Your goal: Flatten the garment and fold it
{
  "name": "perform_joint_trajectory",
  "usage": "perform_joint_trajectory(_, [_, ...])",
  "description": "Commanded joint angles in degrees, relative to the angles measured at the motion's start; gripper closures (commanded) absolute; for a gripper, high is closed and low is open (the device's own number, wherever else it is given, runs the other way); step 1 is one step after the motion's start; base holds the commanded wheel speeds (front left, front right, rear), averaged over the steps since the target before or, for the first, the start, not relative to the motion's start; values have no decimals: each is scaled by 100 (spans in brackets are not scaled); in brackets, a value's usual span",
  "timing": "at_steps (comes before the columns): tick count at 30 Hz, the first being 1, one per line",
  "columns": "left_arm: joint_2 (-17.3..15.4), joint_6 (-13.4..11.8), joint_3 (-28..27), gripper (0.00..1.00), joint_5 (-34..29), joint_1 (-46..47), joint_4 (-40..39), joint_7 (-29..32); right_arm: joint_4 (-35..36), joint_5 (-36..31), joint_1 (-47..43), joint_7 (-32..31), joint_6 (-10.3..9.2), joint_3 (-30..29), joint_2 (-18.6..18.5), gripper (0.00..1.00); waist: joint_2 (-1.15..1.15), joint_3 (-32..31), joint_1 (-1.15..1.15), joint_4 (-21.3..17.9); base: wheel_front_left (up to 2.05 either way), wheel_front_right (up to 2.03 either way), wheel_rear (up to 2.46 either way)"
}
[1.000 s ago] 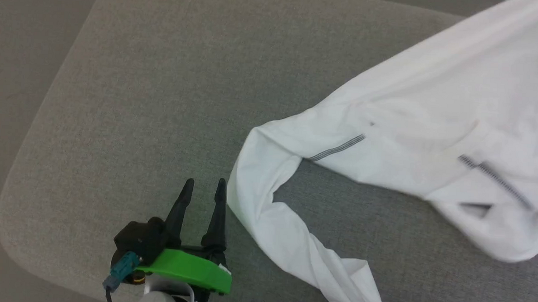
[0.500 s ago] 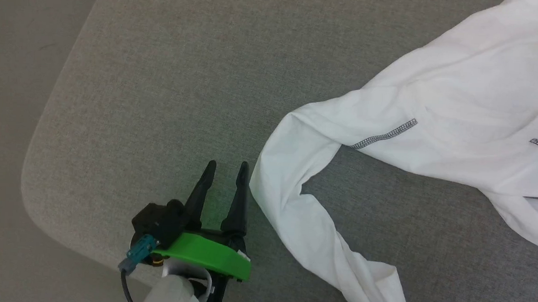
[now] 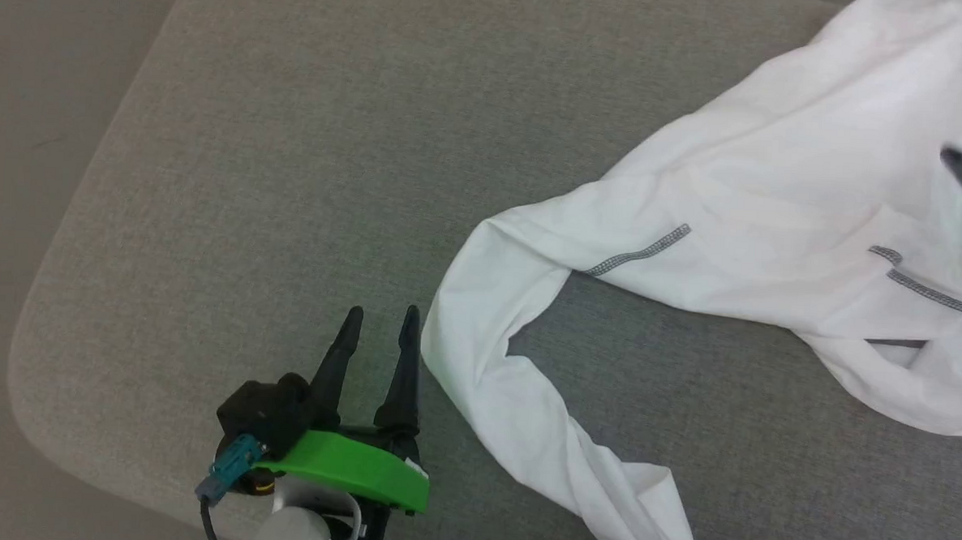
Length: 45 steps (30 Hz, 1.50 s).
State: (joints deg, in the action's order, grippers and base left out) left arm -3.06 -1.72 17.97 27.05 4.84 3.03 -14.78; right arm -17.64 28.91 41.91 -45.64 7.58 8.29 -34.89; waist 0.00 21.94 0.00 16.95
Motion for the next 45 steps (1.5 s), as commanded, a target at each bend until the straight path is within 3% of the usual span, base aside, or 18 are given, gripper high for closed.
perform_joint_trajectory(1, [18, 28, -24, 0, -45, -33, -36, -22, 178, 181, -281, -163, -9, 1, -195, 0, 0, -33, 0, -134, 0, 0, 0])
perform_joint_trajectory(7, [18, 55, -38, 0, -81, 18, -75, -22, 786, 700, -1142, -581, -9, -182, -460, 0, 0, 195, 0, -179, 0, 0, 0])
perform_joint_trajectory(16, [18, 109, 33, 0, -70, 181, 1, -22, 1182, 787, -1394, -261, -9, 108, -463, 0, 0, 314, 0, -104, 0, 0, 0])
perform_joint_trajectory(18, [18, 114, 60, 0, -54, 198, 25, -22, 1096, 743, -1385, -206, -9, 132, -421, 54, 0, 325, 0, -77, 0, 0, 0])
perform_joint_trajectory(19, [18, 115, 71, 0, -43, 201, 35, -22, 1094, 694, -1360, -153, -9, 172, -419, 87, 0, 322, 0, -64, 0, 0, 0])
perform_joint_trajectory(20, [18, 114, 76, 0, -37, 199, 45, -22, 1095, 658, -1328, -90, -9, 186, -415, 100, 0, 313, 0, -59, 0, 0, 0])
perform_joint_trajectory(28, [18, 109, -32, 0, -63, 54, 172, -22, 1219, 637, -1105, 264, -9, 330, -410, 100, 0, -144, 0, -208, 0, 0, 0])
perform_joint_trajectory(36, [18, 153, -209, 0, -148, -172, 243, -22, 2058, 896, -1227, 576, -9, 409, -319, 100, 0, -783, 0, -520, 0, 0, 0])
perform_joint_trajectory(45, [18, 219, -550, 0, -345, -516, 221, -22, 3337, 1284, -2777, 136, -9, 277, -47, 100, 0, -1174, 0, -1093, 0, 0, 0])
